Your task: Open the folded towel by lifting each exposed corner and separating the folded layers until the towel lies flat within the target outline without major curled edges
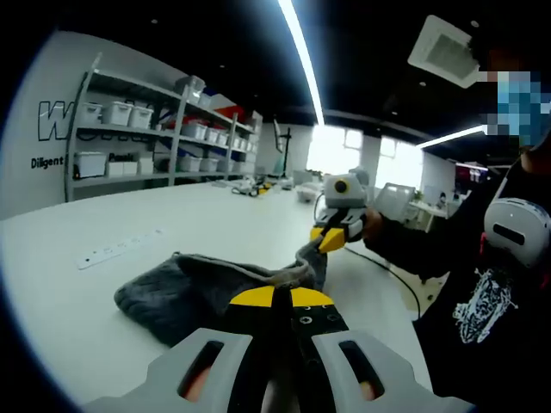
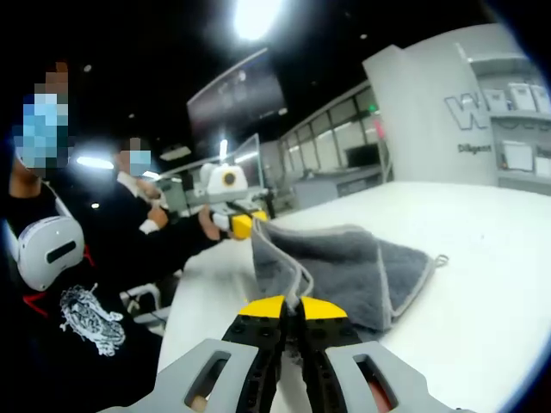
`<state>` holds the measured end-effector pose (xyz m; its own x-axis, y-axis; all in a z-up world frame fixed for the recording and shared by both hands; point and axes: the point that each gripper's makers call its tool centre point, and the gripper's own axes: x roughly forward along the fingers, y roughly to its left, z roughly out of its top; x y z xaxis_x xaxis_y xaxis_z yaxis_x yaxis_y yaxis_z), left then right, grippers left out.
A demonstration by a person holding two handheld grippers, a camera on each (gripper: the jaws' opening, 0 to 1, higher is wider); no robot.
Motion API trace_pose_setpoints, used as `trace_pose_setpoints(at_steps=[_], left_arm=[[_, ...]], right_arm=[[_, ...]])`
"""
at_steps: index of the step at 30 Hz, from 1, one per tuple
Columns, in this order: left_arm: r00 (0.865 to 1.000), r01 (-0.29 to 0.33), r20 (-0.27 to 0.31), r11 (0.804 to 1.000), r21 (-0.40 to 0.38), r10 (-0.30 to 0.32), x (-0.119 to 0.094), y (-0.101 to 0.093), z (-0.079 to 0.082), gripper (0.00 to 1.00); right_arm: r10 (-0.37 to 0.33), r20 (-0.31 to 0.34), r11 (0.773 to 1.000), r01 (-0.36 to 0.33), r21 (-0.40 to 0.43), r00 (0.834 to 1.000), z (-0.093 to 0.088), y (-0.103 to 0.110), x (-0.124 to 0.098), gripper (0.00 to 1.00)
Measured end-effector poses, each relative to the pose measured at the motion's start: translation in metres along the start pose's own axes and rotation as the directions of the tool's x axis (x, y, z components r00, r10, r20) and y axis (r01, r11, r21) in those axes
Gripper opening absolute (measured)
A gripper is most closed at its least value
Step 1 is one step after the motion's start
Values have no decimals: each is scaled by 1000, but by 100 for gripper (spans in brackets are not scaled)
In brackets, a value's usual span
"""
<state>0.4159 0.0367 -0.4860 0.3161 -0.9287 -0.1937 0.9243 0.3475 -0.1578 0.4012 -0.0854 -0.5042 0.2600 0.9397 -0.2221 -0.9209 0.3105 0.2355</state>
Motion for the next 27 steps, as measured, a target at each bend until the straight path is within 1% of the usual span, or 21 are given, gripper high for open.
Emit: trace_pose_setpoints(at_steps=[5,7,12,14,17,21,23,27], left_arm=[[1000,1,-1,1000,20,-1,0,-8,-5,1],[1000,-15,-25,998,56,16,1,-11,-10,1],[999,-20,-24,995,97,23,1,-23,-14,1],[998,-46,-30,991,127,50,1,-24,-17,1],[998,-47,-24,991,125,50,-1,-28,-20,1],[996,-76,-39,985,152,83,-4,-28,-25,1],[996,-71,-39,986,153,78,-5,-33,-27,1],[996,-70,-47,980,184,80,-7,-44,-32,1]], right_arm=[[-2,5,1000,2,-6,1000,-7,6,-3,1],[-7,-1,1000,7,-14,1000,-11,9,-3,1],[-8,-11,999,8,-46,1000,-18,20,-3,1],[-5,-9,998,4,-66,1000,-21,25,-2,1],[11,-2,997,-11,-77,1000,-25,31,-1,1],[23,-3,995,-24,-93,1000,-34,42,3,1],[25,-7,995,-25,-95,1000,-38,44,3,1],[28,-14,994,-29,-102,1000,-43,49,1,1]])
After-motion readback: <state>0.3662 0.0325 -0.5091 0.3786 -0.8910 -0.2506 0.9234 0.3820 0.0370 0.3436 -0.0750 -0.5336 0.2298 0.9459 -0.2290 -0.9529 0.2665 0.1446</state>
